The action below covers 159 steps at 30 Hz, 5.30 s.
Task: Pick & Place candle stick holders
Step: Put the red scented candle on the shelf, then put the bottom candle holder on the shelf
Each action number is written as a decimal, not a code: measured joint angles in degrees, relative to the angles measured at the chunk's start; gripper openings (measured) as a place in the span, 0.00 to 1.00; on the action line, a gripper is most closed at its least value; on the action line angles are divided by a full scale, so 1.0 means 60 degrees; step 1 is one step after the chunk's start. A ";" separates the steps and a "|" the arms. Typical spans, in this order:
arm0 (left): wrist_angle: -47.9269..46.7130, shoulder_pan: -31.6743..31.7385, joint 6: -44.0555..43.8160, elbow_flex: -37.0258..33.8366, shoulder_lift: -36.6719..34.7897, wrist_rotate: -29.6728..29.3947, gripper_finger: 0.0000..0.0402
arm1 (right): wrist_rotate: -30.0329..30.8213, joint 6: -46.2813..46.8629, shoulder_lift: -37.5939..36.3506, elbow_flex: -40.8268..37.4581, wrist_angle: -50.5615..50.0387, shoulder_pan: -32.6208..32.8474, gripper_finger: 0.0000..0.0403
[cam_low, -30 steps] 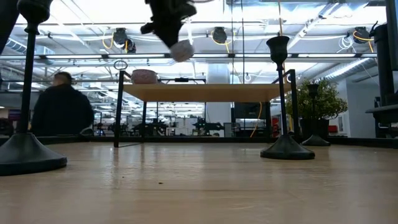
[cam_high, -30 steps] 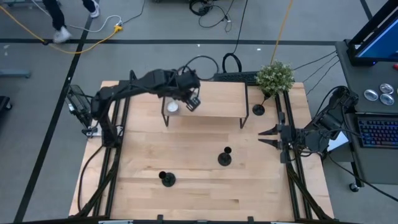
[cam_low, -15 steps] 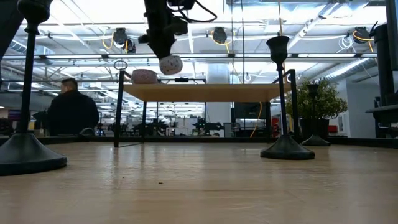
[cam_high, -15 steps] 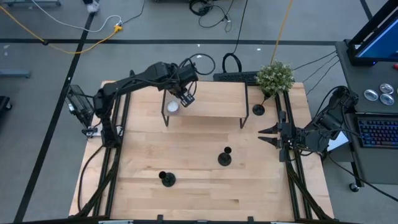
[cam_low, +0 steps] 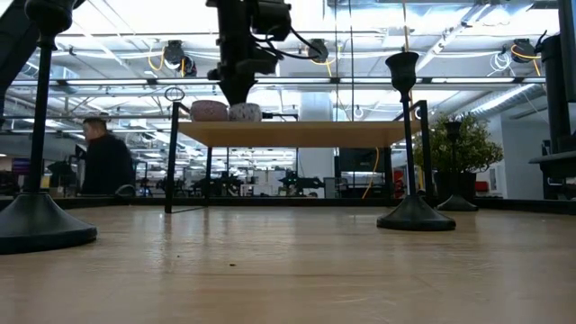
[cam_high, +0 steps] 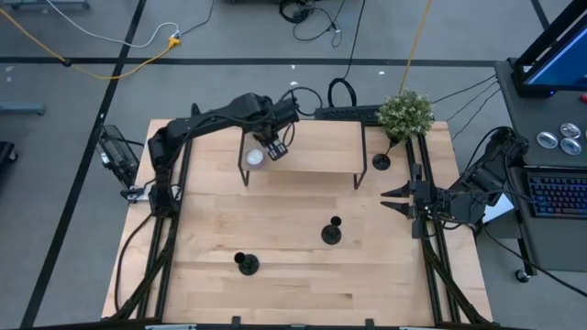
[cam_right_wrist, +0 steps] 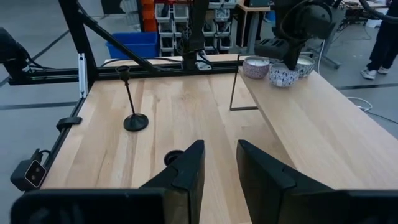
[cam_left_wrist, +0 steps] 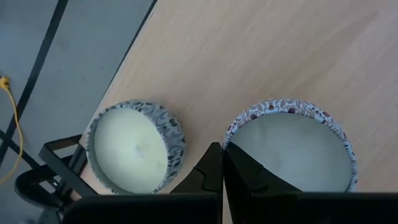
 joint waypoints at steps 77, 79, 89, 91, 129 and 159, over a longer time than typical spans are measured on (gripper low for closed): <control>-0.1947 -0.8921 -1.3605 0.0583 -0.0246 0.2829 0.18 | -0.2084 -0.0510 -0.0004 0.0000 0.0135 0.0000 0.22; -0.1947 -0.8907 -1.3598 0.0579 -0.0246 0.2782 0.18 | -0.2084 -0.0510 0.0000 0.0000 0.0135 0.0000 0.22; -0.1982 -0.8801 -1.3788 -0.0596 -0.0396 0.3330 0.18 | -0.2087 -0.0510 0.0000 0.0000 0.0135 0.0000 0.22; -0.1955 -0.8818 -1.3946 -0.0728 -0.0518 0.3347 0.18 | -0.2087 -0.0510 0.0000 0.0000 0.0135 0.0000 0.22; -0.1834 -0.8681 -1.4091 -0.1810 -0.1481 0.3740 0.50 | -0.2085 -0.0510 0.0000 0.0000 0.0128 0.0000 0.22; -0.0571 -0.8298 -1.2216 -0.1775 -0.0748 0.2466 0.03 | -0.2084 -0.0503 0.0004 0.0000 0.0131 0.0001 0.22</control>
